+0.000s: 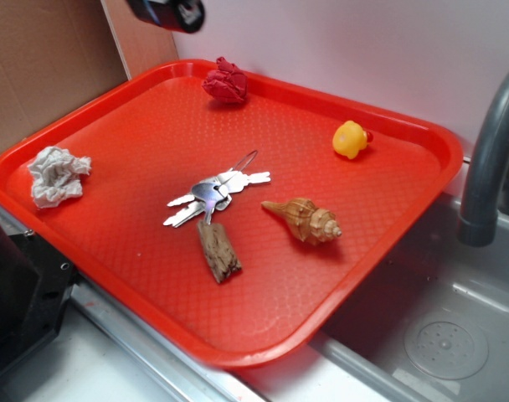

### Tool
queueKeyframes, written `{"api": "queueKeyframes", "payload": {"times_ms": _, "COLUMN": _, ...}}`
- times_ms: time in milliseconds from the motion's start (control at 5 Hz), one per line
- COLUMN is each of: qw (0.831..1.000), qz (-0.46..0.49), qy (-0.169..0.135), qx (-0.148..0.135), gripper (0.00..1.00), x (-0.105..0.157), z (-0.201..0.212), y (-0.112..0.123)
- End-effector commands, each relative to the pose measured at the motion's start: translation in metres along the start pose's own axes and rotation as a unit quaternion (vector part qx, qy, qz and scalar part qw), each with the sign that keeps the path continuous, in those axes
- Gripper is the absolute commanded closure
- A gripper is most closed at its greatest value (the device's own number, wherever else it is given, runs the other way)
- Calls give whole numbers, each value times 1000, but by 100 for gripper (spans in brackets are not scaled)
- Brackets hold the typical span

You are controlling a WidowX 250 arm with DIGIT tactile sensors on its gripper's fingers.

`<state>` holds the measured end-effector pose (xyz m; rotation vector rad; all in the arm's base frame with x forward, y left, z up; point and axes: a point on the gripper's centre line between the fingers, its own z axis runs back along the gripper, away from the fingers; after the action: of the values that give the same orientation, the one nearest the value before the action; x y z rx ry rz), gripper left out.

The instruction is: Grab the yellow duck.

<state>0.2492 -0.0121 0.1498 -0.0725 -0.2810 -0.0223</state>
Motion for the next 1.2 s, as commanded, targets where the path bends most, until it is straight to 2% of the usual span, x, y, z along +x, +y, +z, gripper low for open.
{"api": "queueKeyframes", "payload": {"times_ms": 0, "qw": 993, "qz": -113, "qy": 29, "qx": -11, "gripper": 0, "x": 33, "z": -65, "y": -64}}
{"api": "queueKeyframes", "payload": {"times_ms": 200, "qw": 992, "qz": -117, "qy": 45, "qx": -1, "gripper": 0, "x": 45, "z": -92, "y": -69}}
{"api": "queueKeyframes", "payload": {"times_ms": 400, "qw": 992, "qz": -117, "qy": 48, "qx": -10, "gripper": 0, "x": 63, "z": -118, "y": -71}}
{"api": "queueKeyframes", "payload": {"times_ms": 600, "qw": 990, "qz": -132, "qy": 40, "qx": -18, "gripper": 0, "x": 72, "z": -133, "y": -82}}
{"api": "queueKeyframes", "payload": {"times_ms": 800, "qw": 990, "qz": -134, "qy": 48, "qx": -25, "gripper": 12, "x": 70, "z": -142, "y": -87}}
{"api": "queueKeyframes", "payload": {"times_ms": 1000, "qw": 991, "qz": -122, "qy": 50, "qx": -21, "gripper": 100, "x": 70, "z": -138, "y": -83}}
